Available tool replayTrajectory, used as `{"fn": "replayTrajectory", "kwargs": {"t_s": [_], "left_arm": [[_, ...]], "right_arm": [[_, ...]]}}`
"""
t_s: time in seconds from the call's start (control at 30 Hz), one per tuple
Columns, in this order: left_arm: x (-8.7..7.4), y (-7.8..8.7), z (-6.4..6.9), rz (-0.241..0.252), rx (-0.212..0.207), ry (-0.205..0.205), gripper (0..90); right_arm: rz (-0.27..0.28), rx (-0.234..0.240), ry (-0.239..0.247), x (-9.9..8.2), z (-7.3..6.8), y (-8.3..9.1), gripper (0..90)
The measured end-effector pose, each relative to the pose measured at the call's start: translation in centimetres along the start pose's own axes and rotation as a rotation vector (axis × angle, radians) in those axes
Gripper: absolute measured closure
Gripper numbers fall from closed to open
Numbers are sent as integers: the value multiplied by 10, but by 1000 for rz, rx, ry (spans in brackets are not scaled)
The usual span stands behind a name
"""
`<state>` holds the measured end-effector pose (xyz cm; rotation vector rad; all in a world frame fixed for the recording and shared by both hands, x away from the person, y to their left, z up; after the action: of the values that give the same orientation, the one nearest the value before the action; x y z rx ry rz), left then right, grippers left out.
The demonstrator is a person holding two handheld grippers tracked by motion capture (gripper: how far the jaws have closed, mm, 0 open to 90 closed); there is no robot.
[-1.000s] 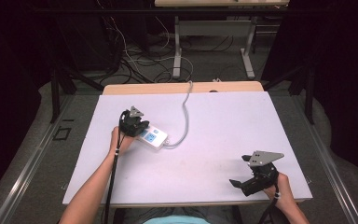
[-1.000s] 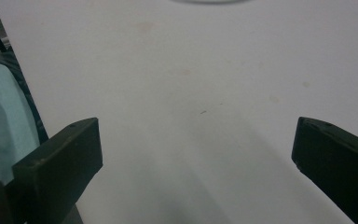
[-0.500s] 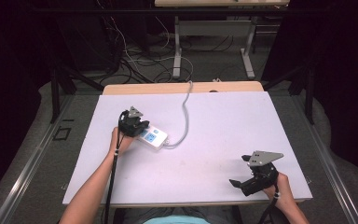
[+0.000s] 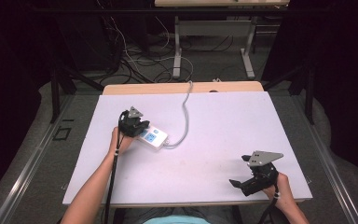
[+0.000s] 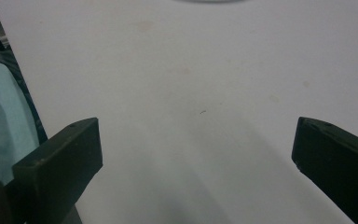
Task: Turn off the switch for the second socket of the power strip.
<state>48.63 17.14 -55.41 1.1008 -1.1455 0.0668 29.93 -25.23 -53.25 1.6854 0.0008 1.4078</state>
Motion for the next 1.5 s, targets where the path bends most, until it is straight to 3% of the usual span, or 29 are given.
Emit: {"fn": "replayTrajectory", "kwargs": {"t_s": [0.1, 0.83, 0.97, 1.5], "left_arm": [[1, 0, 0, -4, 6, -15, 900], [0, -2, 4, 9, 29, -9, 900], [0, -1, 4, -10, 24, -20, 900], [-1, -2, 4, 4, 33, -6, 900]], "right_arm": [[1, -3, 3, 0, 0, 0, 12], [8, 5, 13, 0, 1, -1, 12], [5, -2, 8, 0, 1, -1, 12], [0, -1, -6, 0, 0, -1, 12]]}}
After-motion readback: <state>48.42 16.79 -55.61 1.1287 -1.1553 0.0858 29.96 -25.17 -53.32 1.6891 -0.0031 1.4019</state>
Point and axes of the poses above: each handheld gripper's, and its own axes: y roughly backward along the jaws, x roughly out of its top, z roughly to its right, the point moved 2 cm from there along -y, roughly forward along the jaws, and after that the axes turned 3 degrees about -x, right-handed, at the moved point
